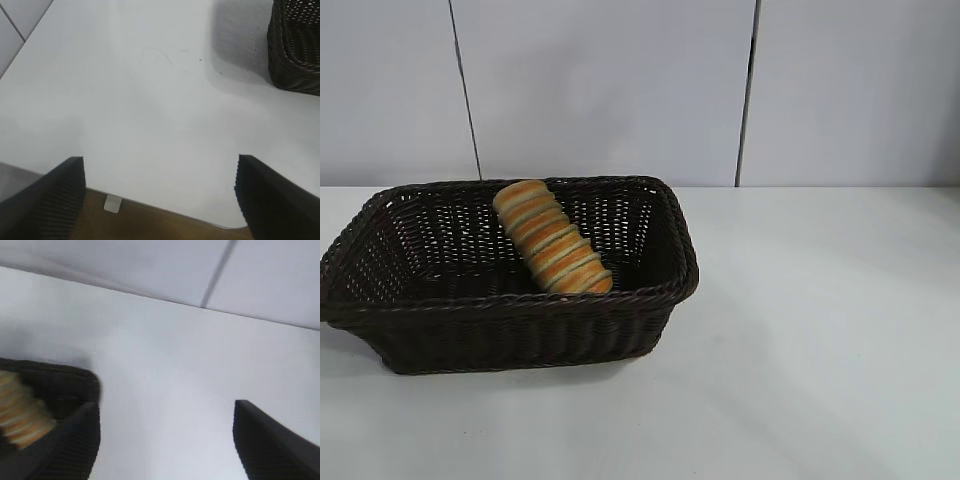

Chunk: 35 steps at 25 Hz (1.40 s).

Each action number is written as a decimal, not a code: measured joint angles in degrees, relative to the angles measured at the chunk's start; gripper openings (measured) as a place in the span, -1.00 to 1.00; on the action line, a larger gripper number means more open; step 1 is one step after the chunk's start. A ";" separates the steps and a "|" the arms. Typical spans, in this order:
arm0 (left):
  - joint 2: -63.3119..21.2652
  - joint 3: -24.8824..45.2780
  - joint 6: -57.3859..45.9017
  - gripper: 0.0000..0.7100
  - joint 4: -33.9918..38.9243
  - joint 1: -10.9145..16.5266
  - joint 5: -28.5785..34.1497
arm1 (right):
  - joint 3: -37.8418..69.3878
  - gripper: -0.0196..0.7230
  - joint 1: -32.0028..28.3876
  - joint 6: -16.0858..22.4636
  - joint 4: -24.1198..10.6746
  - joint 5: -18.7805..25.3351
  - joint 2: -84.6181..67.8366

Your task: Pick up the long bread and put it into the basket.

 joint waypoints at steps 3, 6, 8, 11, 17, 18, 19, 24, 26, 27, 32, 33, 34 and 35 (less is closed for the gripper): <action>0.00 0.00 0.00 0.67 0.00 0.00 0.00 | 0.00 0.44 -6.20 -1.12 -0.21 0.51 -2.45; 0.00 0.00 0.00 0.67 0.00 0.00 0.00 | 0.00 0.44 -9.47 -3.02 0.72 1.33 -4.35; 0.00 0.00 0.00 0.67 0.00 0.00 0.00 | 0.00 0.44 -9.82 -4.66 1.62 2.75 -5.82; 0.00 0.00 0.00 0.67 0.00 0.00 0.00 | 0.00 0.44 -9.76 -7.22 3.12 5.71 -9.79; 0.00 0.00 0.00 0.67 0.00 0.00 0.00 | -0.10 0.44 -9.76 -10.44 8.25 7.00 -29.07; 0.00 0.00 0.00 0.67 0.00 0.00 0.00 | -0.22 0.44 -9.76 -10.84 8.88 7.07 -32.54; 0.00 0.00 0.00 0.67 0.00 0.00 0.00 | -0.22 0.44 -9.76 -11.02 9.61 7.07 -36.81; 0.00 0.00 0.00 0.67 0.00 0.00 0.00 | 6.66 0.44 -9.76 -12.51 13.02 7.18 -59.82; 0.00 0.00 0.00 0.67 0.00 0.00 0.00 | 12.79 0.44 -9.76 -12.89 13.39 7.25 -68.24; 0.00 0.00 0.00 0.67 0.00 0.00 0.00 | 16.21 0.44 -9.76 -12.89 13.41 7.25 -72.47; 0.00 0.00 0.00 0.67 0.00 0.00 0.00 | 32.60 0.44 -9.76 -12.45 14.47 7.25 -86.67; 0.00 0.00 0.00 0.67 0.00 0.00 0.00 | 35.66 0.44 -9.76 -12.41 14.75 7.25 -88.19; 0.00 0.00 0.00 0.67 0.00 0.00 0.00 | 38.44 0.44 -9.76 -12.41 14.90 7.25 -88.94; 0.00 0.00 0.00 0.67 0.00 0.00 0.00 | 40.67 0.44 -9.76 -12.47 14.90 7.25 -89.10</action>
